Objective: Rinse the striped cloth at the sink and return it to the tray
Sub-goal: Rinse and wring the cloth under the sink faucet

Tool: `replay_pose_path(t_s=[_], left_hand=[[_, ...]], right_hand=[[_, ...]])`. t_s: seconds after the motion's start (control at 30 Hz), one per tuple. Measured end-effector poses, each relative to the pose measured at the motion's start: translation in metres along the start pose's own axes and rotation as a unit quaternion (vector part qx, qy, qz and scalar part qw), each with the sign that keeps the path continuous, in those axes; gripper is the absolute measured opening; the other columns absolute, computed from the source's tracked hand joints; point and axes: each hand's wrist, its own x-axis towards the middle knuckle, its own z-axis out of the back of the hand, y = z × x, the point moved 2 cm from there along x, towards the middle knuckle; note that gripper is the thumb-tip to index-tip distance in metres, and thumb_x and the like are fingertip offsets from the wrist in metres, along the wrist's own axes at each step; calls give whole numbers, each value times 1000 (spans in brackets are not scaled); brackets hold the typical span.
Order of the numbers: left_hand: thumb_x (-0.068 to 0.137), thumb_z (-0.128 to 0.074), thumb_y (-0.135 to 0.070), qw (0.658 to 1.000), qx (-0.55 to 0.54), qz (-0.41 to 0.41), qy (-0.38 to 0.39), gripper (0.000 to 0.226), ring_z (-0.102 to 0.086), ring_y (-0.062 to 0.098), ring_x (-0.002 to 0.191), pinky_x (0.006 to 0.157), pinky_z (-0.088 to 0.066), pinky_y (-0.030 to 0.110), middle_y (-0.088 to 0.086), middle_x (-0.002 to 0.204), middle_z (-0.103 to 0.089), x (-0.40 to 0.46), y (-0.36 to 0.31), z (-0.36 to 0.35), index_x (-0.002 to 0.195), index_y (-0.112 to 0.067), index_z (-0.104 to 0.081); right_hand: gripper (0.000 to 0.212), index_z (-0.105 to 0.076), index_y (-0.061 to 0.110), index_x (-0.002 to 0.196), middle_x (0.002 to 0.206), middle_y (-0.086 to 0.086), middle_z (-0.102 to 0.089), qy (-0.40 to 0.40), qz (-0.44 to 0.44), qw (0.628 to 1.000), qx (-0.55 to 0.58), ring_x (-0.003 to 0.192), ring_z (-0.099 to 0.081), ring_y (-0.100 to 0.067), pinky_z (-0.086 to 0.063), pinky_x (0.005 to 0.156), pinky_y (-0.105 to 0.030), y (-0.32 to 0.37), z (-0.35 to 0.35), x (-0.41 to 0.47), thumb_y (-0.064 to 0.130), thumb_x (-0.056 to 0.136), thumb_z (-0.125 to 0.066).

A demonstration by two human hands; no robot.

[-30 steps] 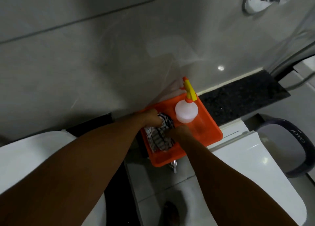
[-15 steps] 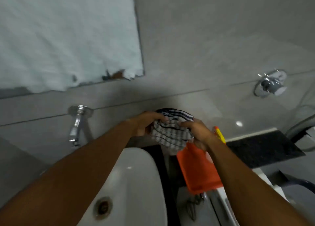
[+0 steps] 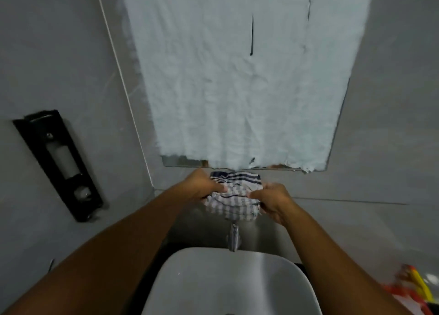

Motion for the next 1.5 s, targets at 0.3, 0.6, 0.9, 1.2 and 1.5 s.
replay_pose_path(t_s=[0.3,0.6,0.9,1.2,1.5], left_hand=[[78,-56,-59,978,142,-96,-119,55,-66,29,95,82,-57,39,9,105,-71,-2,0,-90,105,-12,-68],[87,-69,-16,851,-458,165,197,15,-74,17,60,52,-60,30,5,74,-79,23,20,-103,87,-3,-77],[89,-57,-40,989,113,96,29,36,-68,27,100,95,-53,43,8,108,-73,34,-1,-114,105,-11,-72],[81,-73,-15,897,-397,153,117,23,-76,25,68,58,-62,37,12,76,-78,22,16,-116,96,2,-71],[80,-72,-7,971,-224,-82,-10,29,-67,-9,80,70,-53,9,-4,98,-71,-63,97,-132,94,-30,-62]], right_hand=[[23,-69,7,99,104,-22,-74,-90,147,983,-61,93,-72,-33,-59,90,-45,-25,16,13,10,79,-80],[60,-39,5,149,161,-15,-29,-146,560,513,-635,150,-22,-33,-14,125,-49,-55,98,44,8,89,-47],[74,-21,13,156,168,-11,0,-241,620,434,-607,154,1,-29,-1,122,-52,-74,90,83,40,94,-52],[71,-32,11,150,167,-6,15,-225,598,463,-615,153,13,-26,-5,119,-53,-68,89,70,36,91,-60],[71,-24,9,152,165,-8,19,-238,579,459,-630,152,17,-28,7,121,-53,-68,84,70,35,94,-55]])
